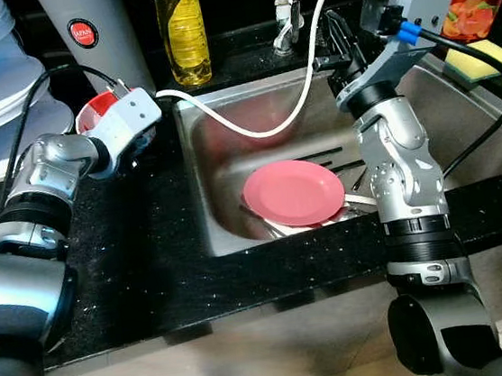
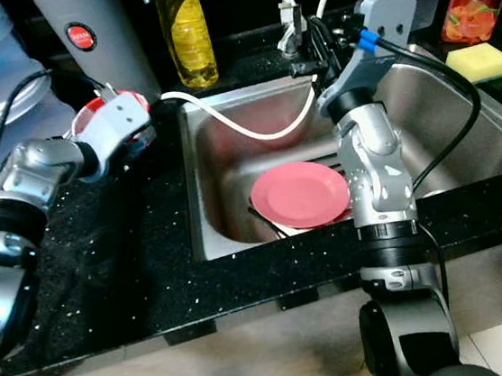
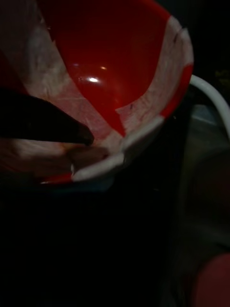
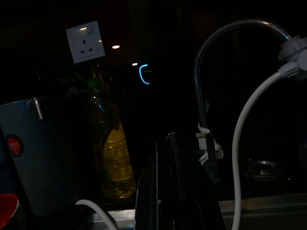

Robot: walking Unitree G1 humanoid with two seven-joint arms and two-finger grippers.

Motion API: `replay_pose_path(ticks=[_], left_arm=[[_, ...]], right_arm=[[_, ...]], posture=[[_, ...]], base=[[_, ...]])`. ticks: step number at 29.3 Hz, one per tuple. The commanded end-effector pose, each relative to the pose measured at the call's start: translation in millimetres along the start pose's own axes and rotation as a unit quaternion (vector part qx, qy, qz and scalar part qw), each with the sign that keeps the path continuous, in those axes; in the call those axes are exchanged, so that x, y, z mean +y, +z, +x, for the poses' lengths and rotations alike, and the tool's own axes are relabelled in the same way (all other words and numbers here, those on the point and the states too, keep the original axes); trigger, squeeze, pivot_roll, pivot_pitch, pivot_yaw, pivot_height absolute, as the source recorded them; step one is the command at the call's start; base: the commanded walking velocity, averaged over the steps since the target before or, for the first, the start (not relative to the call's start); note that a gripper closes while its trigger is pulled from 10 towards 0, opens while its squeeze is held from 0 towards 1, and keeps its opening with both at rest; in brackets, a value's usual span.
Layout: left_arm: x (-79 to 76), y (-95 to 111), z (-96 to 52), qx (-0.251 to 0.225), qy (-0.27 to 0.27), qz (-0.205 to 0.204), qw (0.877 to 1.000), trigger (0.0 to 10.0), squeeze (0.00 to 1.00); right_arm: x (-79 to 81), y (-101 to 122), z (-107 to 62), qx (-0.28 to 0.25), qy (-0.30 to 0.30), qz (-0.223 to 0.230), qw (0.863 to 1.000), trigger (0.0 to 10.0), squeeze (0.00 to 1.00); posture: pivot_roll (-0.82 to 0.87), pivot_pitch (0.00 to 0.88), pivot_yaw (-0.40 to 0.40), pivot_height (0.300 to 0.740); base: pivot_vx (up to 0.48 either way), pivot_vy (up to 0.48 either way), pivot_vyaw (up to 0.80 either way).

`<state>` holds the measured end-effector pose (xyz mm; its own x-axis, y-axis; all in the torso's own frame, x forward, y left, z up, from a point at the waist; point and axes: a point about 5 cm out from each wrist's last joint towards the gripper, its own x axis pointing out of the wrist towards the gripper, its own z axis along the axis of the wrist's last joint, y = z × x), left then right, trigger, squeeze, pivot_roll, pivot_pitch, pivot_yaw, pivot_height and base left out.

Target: Kitchen organization

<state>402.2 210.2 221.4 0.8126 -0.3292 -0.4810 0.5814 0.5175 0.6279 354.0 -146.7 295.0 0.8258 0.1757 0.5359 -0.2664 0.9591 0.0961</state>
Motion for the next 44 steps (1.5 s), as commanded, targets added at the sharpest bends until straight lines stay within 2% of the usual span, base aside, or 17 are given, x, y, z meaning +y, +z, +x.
replay_pose_path(ticks=[1,3,7,11,16,17,18,23,28,29,32,36,37,38,39,40,44], left_arm=[[-0.2,0.4,1.1,0.008,0.0,0.016,1.0,0.0,0.0],[-0.4,8.8,3.1,0.002,0.011,0.08,0.997,0.0,0.0],[-1.2,18.5,5.0,-0.012,0.023,0.125,0.992,0.0,0.0],[-9.0,48.3,10.9,-0.075,0.048,0.226,0.97,0.0,0.0],[-25.6,82.0,19.0,-0.154,0.061,0.264,0.95,0.0,0.0],[-30.2,86.7,22.0,-0.157,0.058,0.274,0.947,6.6,0.0],[-32.6,88.5,23.9,-0.155,0.055,0.279,0.946,10.0,0.0],[-62.6,109.7,34.8,-0.206,0.004,0.276,0.939,10.0,0.0],[-96.1,115.0,46.5,-0.207,-0.137,0.2,0.948,10.0,0.0],[-99.9,114.6,48.1,-0.205,-0.155,0.181,0.949,10.0,1.0],[-113.6,112.7,49.5,-0.21,-0.219,0.145,0.942,10.0,1.0],[-106.7,117.2,49.2,-0.222,-0.177,0.141,0.948,10.0,1.0],[-97.1,122.2,47.1,-0.237,-0.138,0.133,0.953,10.0,0.71],[-90.3,125.7,45.1,-0.247,-0.114,0.126,0.954,10.0,0.71],[-78.1,133.8,40.7,-0.274,-0.07,0.099,0.954,10.0,0.0],[-60.2,145.3,31.6,-0.318,-0.003,0.065,0.946,10.0,0.0],[-34.9,155.8,14.6,-0.38,0.069,0.008,0.922,10.0,0.0]], right_arm=[[0.6,3.4,-0.9,-0.008,0.001,-0.001,1.0,10.0,0.0],[1.3,3.6,-0.2,-0.009,0.002,-0.001,1.0,10.0,0.0],[1.6,3.6,0.0,-0.009,0.002,-0.001,1.0,10.0,0.0],[1.2,4.3,-0.1,-0.012,-0.001,-0.001,1.0,10.0,0.0],[0.1,5.3,-0.1,-0.014,-0.003,-0.003,1.0,10.0,0.0],[-0.2,6.0,-0.1,-0.015,-0.004,-0.004,1.0,10.0,0.0],[-0.3,6.5,0.0,-0.016,-0.004,-0.004,1.0,10.0,0.0],[-2.4,8.6,-0.9,-0.02,-0.008,-0.01,1.0,10.0,0.0],[-6.0,11.7,-4.0,-0.025,-0.017,-0.018,0.999,10.0,0.0],[-6.5,11.8,-4.9,-0.025,-0.018,-0.019,0.999,10.0,0.0],[-8.6,12.5,-8.4,-0.026,-0.025,-0.022,0.999,10.0,0.0],[-10.6,13.5,-10.3,-0.027,-0.03,-0.024,0.999,10.0,0.0],[-11.7,13.5,-11.1,-0.026,-0.032,-0.025,0.999,10.0,0.0],[-12.3,13.5,-11.7,-0.026,-0.033,-0.025,0.999,10.0,0.0],[-12.9,13.3,-12.2,-0.025,-0.033,-0.025,0.999,10.0,0.0],[-12.4,12.6,-12.2,-0.023,-0.032,-0.024,0.999,10.0,0.0],[-9.8,11.4,-10.7,-0.02,-0.026,-0.02,0.999,10.0,0.0]], posture=[[-0.04,0.001,0.095,0.74],[-0.04,0.0,0.095,0.74],[-0.04,0.0,0.098,0.74],[-0.04,0.0,0.104,0.74],[-0.06,0.0,0.115,0.74],[-0.06,0.0,0.115,0.74],[-0.06,0.0,0.115,0.74],[-0.09,0.0,0.135,0.74],[-0.11,0.0,0.155,0.74],[-0.11,0.0,0.158,0.74],[-0.13,0.0,0.171,0.74],[-0.13,0.0,0.175,0.74],[-0.12,0.0,0.171,0.74],[-0.12,0.0,0.171,0.74],[-0.11,0.0,0.162,0.74],[-0.11,0.0,0.156,0.74],[-0.1,0.0,0.143,0.74]], base=[[0.0,0.0,0.0],[0.0,0.0,0.0],[0.0,0.0,0.0],[0.0,0.0,0.0],[0.0,0.0,0.0],[0.0,0.0,0.0],[0.0,0.0,0.0],[0.0,0.0,0.0],[0.0,0.0,0.0],[0.0,0.0,0.0],[0.0,0.0,0.0],[0.0,0.0,0.0],[0.0,0.0,0.0],[0.0,0.0,0.0],[0.0,0.0,0.0],[0.0,0.0,0.0],[0.0,0.0,0.0]])
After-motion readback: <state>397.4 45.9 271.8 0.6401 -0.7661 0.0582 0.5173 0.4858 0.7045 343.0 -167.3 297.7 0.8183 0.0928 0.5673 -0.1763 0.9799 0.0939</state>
